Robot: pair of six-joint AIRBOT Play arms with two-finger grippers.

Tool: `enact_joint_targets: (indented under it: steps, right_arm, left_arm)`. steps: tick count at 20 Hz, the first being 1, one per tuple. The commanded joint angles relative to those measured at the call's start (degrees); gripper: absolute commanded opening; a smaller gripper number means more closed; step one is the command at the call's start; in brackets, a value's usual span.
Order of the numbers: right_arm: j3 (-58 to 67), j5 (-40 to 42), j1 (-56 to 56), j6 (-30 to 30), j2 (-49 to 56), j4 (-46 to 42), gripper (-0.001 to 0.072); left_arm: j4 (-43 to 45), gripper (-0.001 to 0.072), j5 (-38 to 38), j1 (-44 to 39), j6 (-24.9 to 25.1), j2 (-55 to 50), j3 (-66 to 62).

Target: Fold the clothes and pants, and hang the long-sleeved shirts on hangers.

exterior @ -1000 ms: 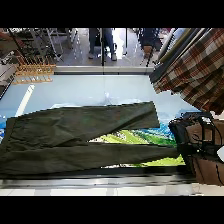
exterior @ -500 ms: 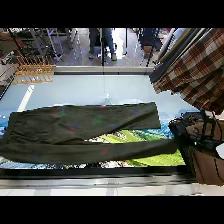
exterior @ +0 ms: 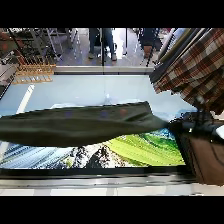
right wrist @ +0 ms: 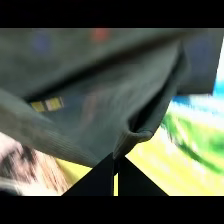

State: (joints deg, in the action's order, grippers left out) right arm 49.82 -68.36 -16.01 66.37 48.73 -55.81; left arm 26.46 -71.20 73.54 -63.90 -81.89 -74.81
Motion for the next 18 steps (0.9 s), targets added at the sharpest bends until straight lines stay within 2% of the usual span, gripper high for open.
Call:
enact_joint_targets:
  steps: [1, 4, 8, 9, 10, 11, 12, 14, 15, 17, 18]
  right_arm:
    - [-14.4, -6.2, 0.0, -2.4, -4.2, -11.0, 0.002]
    - [-23.7, -1.9, 0.0, 0.5, -5.7, -16.9, 0.002]
    - [-24.6, 0.3, 0.0, 3.7, -4.5, -19.3, 0.0022]
    - [-24.5, 0.0, 0.0, 3.7, -4.1, -18.3, 0.0048]
    - [-24.2, -0.4, 0.0, 3.7, -3.9, -17.6, 0.0238]
    - [-23.5, -0.7, 0.0, 3.8, -3.9, -16.5, 0.045]
    - [-22.3, -0.6, 0.0, 5.9, -3.9, -15.7, 0.0496]
    - [-18.7, 4.8, 0.0, 15.7, -3.9, -14.6, 0.0496]
    - [-17.0, 10.8, 0.0, 21.0, -3.7, -12.8, 0.0496]
    - [-14.5, 21.8, 0.0, 22.8, -0.9, -6.6, 0.0492]
    - [-13.4, 25.1, 0.0, 22.5, 2.2, -4.1, 0.0464]
  left_arm:
    - [21.5, 0.002, -3.4, 3.7, 6.5, -3.1, -2.2]
    - [23.0, 0.002, -5.6, 8.7, 8.0, -8.5, -2.2]
    - [23.1, 0.0022, -8.8, 12.3, 8.3, -15.5, -2.2]
    - [23.2, 0.0042, -9.8, 12.5, 8.8, -17.0, -2.2]
    - [23.3, 0.0143, -10.3, 12.5, 8.9, -18.4, -2.2]
    - [23.2, 0.0349, -10.4, 12.5, 8.8, -19.3, -2.2]
    - [23.2, 0.0514, -10.4, 12.5, 8.1, -19.8, -2.2]
    - [23.0, 0.0534, -10.0, 12.5, 6.1, -19.8, -2.2]
    - [22.8, 0.0534, -9.8, 12.5, 5.6, -19.7, -2.7]
    - [22.2, 0.0534, -10.1, 12.3, 3.8, -19.6, -4.4]
    - [20.8, 0.0534, -10.1, 12.2, 3.9, -19.1, -5.0]
